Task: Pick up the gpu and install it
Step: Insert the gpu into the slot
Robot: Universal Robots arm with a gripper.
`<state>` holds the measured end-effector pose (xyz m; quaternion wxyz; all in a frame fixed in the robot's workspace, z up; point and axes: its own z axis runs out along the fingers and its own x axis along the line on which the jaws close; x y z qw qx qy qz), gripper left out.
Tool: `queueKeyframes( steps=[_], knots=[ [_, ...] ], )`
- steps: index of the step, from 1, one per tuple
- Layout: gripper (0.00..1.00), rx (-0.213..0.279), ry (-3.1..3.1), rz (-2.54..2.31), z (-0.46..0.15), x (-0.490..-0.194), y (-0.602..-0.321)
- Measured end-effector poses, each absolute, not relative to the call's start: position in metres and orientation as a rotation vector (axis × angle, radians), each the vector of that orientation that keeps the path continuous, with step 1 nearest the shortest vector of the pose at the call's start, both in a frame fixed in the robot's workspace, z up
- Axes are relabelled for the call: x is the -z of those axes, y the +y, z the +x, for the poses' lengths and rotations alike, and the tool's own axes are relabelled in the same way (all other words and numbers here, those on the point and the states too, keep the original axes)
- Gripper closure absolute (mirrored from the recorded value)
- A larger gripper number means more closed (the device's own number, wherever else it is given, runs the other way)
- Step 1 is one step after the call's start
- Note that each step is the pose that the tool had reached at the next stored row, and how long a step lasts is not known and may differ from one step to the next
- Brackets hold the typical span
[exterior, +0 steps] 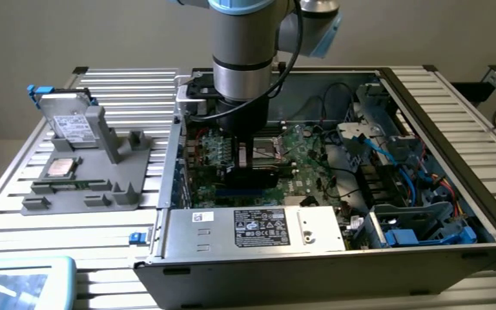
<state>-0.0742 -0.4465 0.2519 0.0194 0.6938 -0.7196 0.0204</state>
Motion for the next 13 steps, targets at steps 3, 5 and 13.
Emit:
queueKeyframes(
  steps=[3, 5, 13],
  knots=[
    [0.73, -0.064, -2.233, 2.153, -0.0742, -0.2518, -0.4465],
    [0.73, -0.066, -2.232, 2.152, -0.0742, -0.2519, -0.4465],
    [0.73, -0.068, -2.232, 2.151, -0.0725, -0.2518, -0.4465]
  ],
)
